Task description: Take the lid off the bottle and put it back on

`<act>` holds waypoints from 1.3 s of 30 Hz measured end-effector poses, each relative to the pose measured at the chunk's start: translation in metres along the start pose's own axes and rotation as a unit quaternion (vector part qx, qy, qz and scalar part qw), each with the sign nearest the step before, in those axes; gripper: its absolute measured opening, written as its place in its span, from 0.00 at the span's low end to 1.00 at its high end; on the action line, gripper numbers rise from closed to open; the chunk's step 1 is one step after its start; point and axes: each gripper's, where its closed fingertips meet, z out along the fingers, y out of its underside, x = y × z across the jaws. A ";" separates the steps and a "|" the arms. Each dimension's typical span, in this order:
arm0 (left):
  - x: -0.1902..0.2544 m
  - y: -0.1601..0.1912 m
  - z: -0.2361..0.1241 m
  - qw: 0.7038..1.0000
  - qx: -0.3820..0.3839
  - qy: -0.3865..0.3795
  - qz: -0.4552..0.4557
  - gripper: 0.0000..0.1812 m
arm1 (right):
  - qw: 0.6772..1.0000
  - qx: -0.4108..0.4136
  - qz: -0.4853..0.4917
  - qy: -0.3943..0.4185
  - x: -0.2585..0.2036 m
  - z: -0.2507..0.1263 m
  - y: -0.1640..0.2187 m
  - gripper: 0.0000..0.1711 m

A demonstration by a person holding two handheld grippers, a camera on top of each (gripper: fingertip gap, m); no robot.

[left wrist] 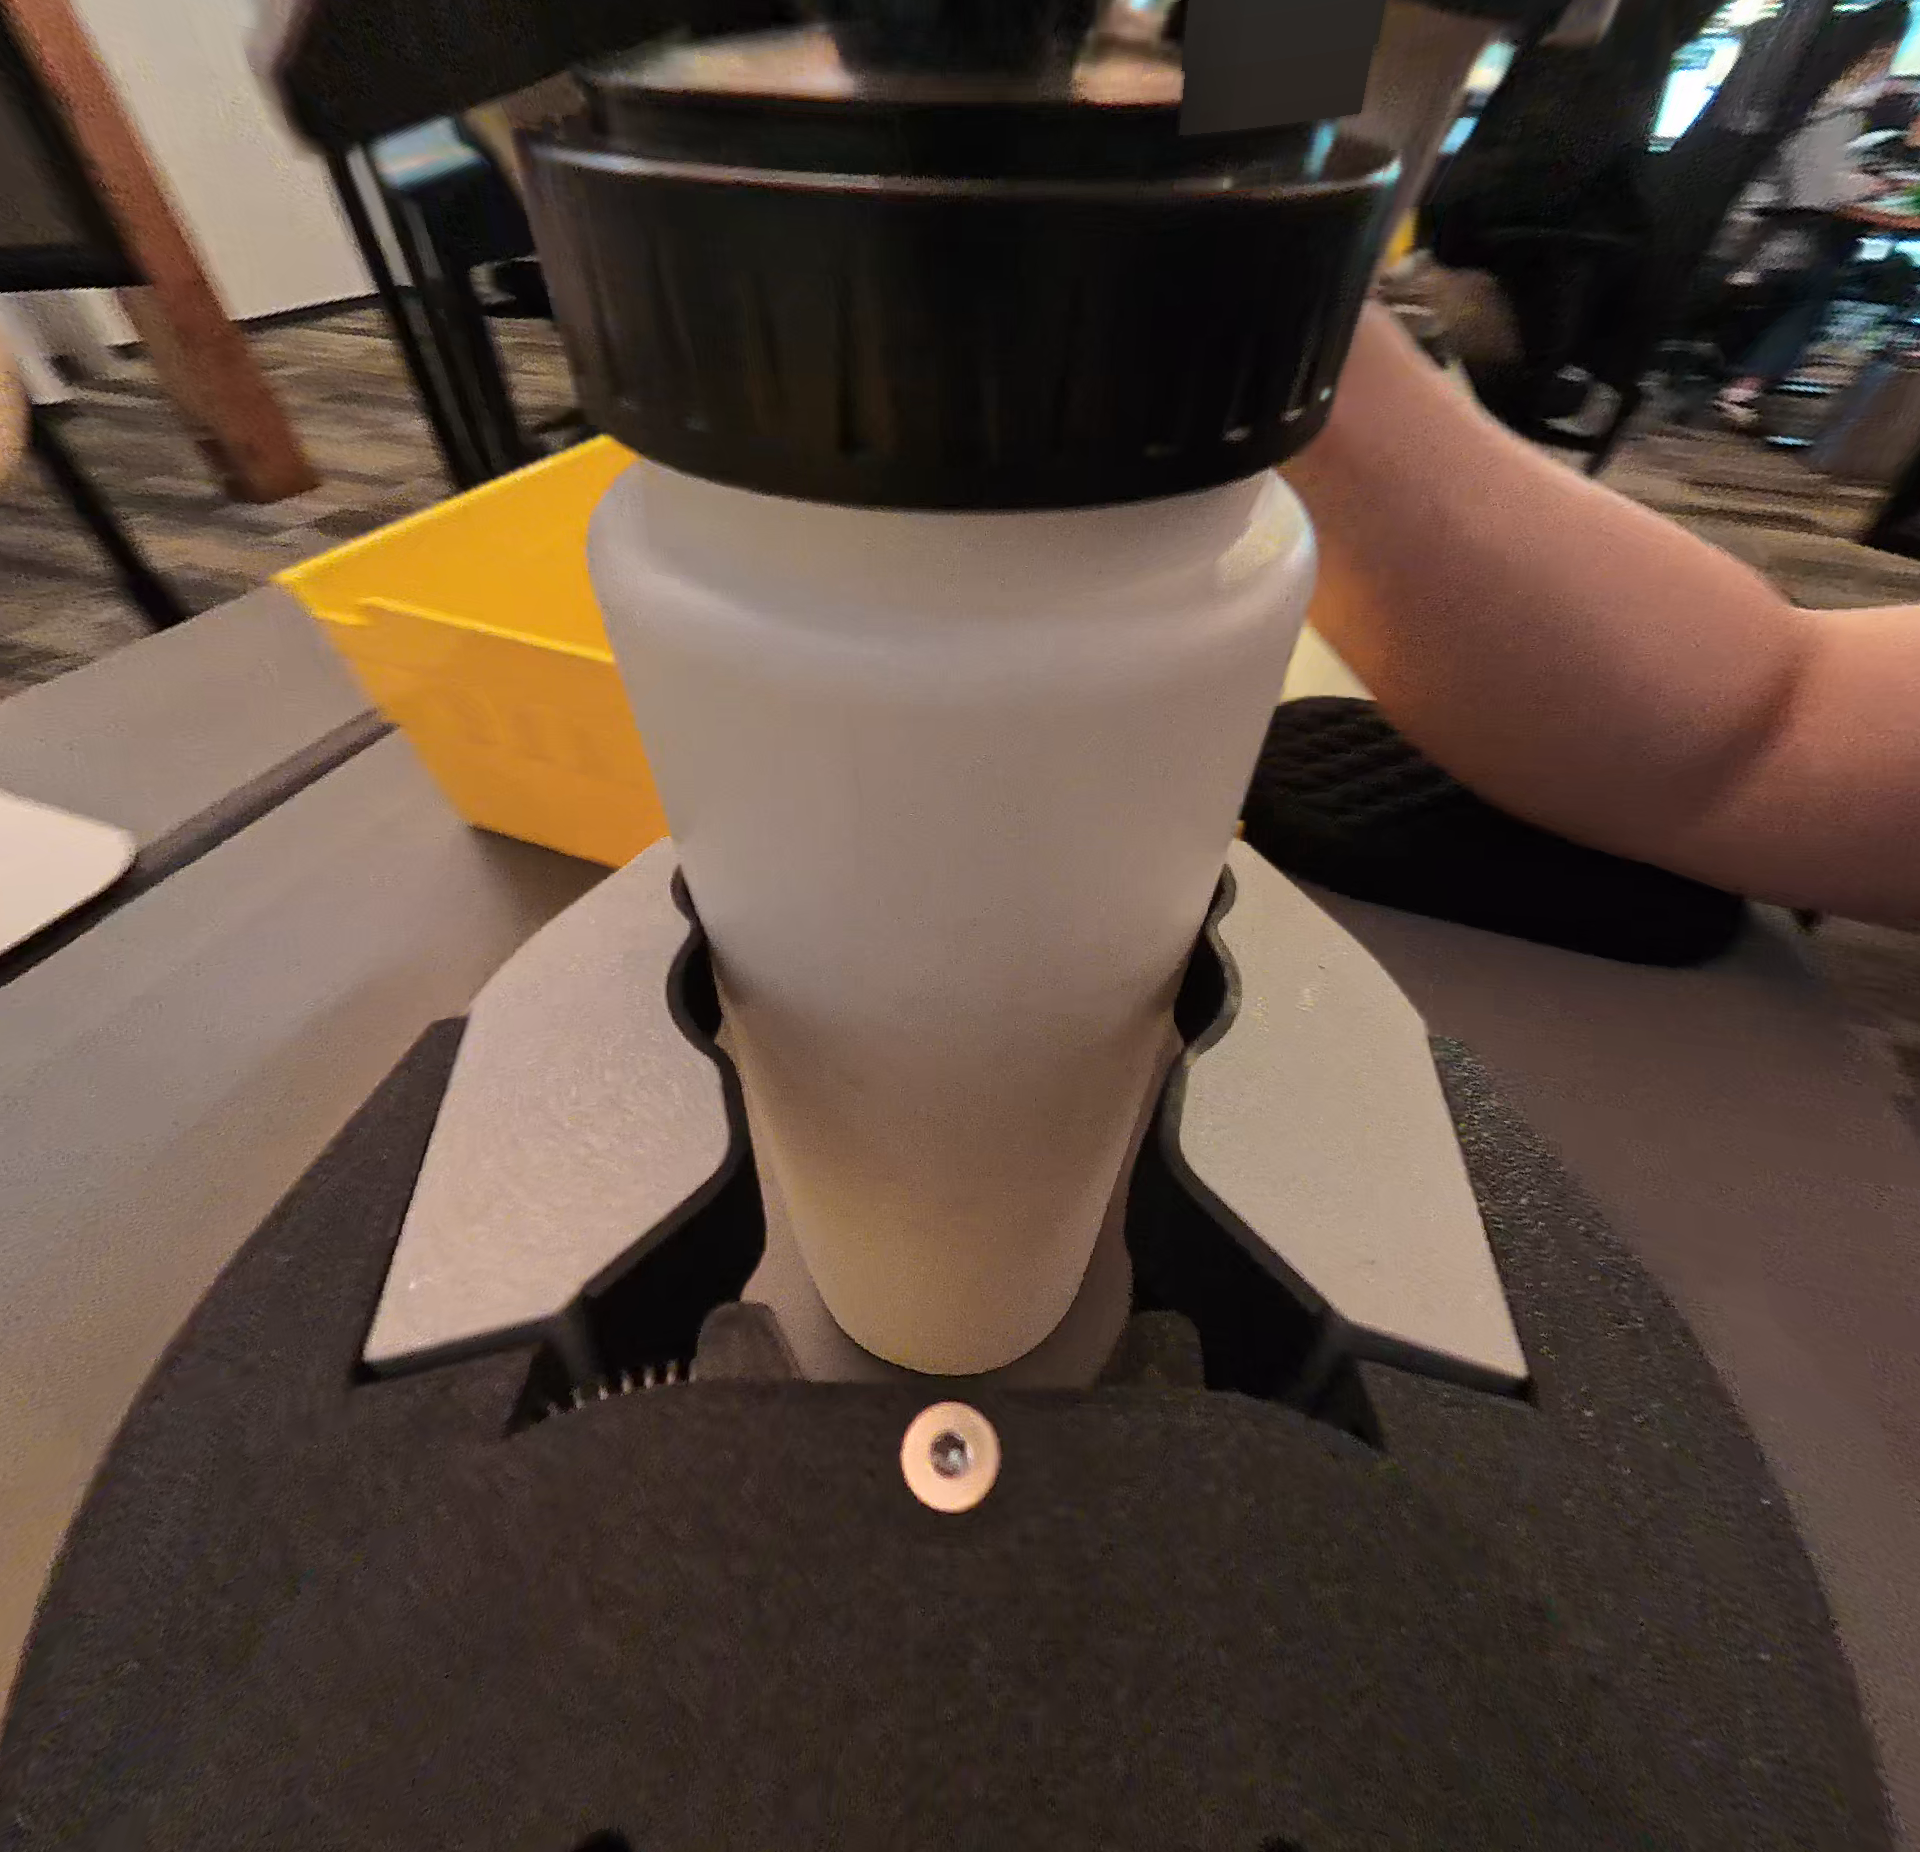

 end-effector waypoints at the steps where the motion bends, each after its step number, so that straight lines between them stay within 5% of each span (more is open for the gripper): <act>1: -0.006 0.000 -0.001 1.000 0.001 -0.019 -0.005 0.48 | 1.000 -0.005 -0.003 0.026 0.003 0.001 -0.003 0.52; 6: -0.029 0.000 -0.008 0.995 0.006 -0.093 -0.021 0.48 | 0.982 -0.070 -0.034 0.170 0.028 0.016 0.002 0.52; 11: -0.033 0.000 -0.010 0.995 0.005 -0.095 -0.025 0.48 | 0.973 -0.105 -0.036 0.200 0.030 0.024 0.008 0.44; 16: 0.009 -0.001 0.001 1.000 0.006 0.025 -0.003 0.48 | 0.993 -0.100 -0.044 0.037 -0.005 0.010 0.013 0.44; 20: 0.046 0.000 0.005 0.993 0.001 0.117 0.024 0.48 | 0.987 0.025 -0.003 -0.160 -0.047 -0.006 -0.006 0.44; 22: 0.048 0.001 0.005 0.993 -0.004 0.116 0.035 0.48 | 0.977 0.086 0.020 -0.196 -0.051 -0.013 -0.022 0.44; 25: 0.036 0.000 0.005 0.996 0.000 0.084 0.029 0.48 | 0.997 0.060 -0.014 -0.038 -0.009 -0.022 -0.024 0.44; 27: 0.027 0.000 0.004 0.998 0.003 0.056 0.029 0.48 | 0.981 0.031 -0.008 0.191 0.055 -0.060 -0.021 0.44; 30: 0.018 -0.001 0.003 0.999 0.008 0.033 0.029 0.48 | 0.852 -0.096 0.024 0.514 0.128 -0.162 0.023 0.44; 34: 0.019 0.000 0.004 0.999 0.007 0.032 0.032 0.48 | 0.754 -0.291 0.127 0.576 0.145 -0.214 0.110 0.44; 39: 0.021 0.000 0.004 0.999 0.004 0.033 0.038 0.48 | 0.736 -0.345 0.262 0.520 0.148 -0.202 0.188 0.44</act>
